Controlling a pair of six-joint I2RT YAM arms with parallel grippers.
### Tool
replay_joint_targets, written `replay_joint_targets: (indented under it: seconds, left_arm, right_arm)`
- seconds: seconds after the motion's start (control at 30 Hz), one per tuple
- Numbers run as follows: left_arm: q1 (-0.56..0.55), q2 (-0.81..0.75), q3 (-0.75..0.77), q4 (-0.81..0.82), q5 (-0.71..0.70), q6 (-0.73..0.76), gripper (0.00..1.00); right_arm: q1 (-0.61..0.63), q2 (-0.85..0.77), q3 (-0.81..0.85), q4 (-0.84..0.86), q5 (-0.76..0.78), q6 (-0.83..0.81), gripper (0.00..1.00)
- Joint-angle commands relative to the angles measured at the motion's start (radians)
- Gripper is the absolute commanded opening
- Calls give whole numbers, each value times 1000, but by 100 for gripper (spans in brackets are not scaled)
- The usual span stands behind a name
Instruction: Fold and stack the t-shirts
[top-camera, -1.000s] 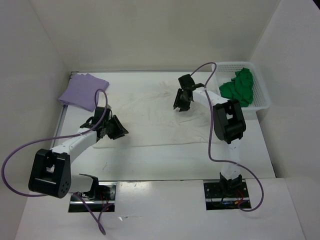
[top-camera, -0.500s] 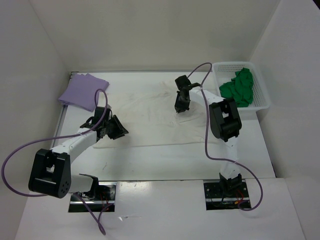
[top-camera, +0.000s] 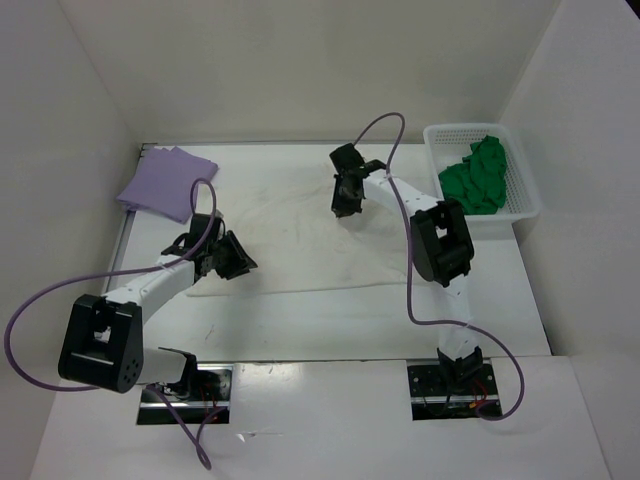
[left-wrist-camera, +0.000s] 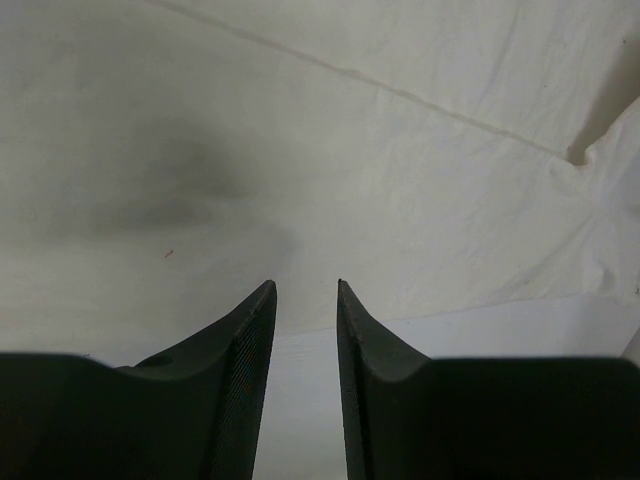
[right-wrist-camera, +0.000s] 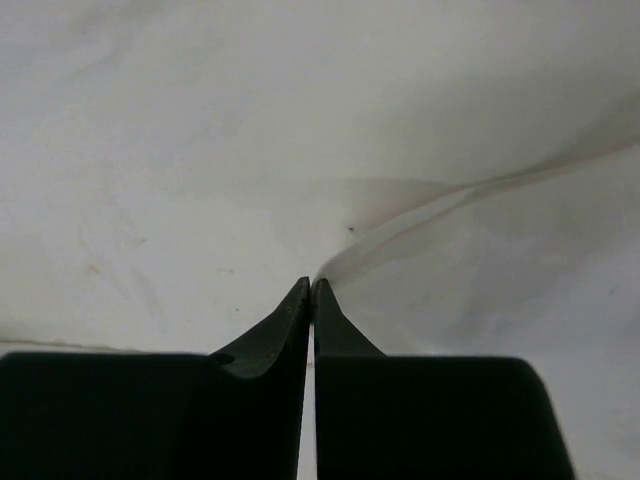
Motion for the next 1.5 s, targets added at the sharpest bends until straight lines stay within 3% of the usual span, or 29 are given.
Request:
replay_joint_targets:
  seconds: [0.0, 0.13, 0.37, 0.53, 0.57, 0.7, 0.77, 0.9, 1.03, 1.37, 1.47]
  left_arm:
    - [3, 6, 22, 39, 11, 29, 38]
    - [3, 17, 22, 39, 11, 29, 38]
    - [3, 17, 67, 10, 2, 57, 38]
    - [-6, -3, 85, -8, -26, 77, 38]
    - [-6, -3, 85, -8, -26, 77, 38]
    - [-6, 24, 71, 3, -5, 67, 38]
    - [-6, 47, 71, 12, -5, 67, 38]
    - [-6, 72, 80, 33, -5, 78, 39]
    - [-6, 115, 80, 42, -24, 87, 39]
    - [3, 106, 48, 42, -34, 69, 39]
    - [3, 106, 39, 42, -34, 69, 39]
  right_arm:
    - [21, 49, 52, -20, 17, -17, 5]
    - [21, 58, 76, -20, 8, -17, 39]
    - [21, -72, 27, 2, 48, -17, 44]
    - [12, -236, -173, 84, 34, 15, 46]
    - [12, -255, -213, 111, 15, 15, 31]
    - [-41, -237, -284, 123, 14, 15, 5]
    - [-84, -227, -273, 140, 30, 4, 5]
    - [-182, -181, -195, 161, 83, -28, 37]
    - [-238, -108, -116, 152, 126, -28, 49]
    - [-247, 23, -13, 123, 116, -47, 49]
    - [-247, 35, -13, 123, 116, -47, 38]
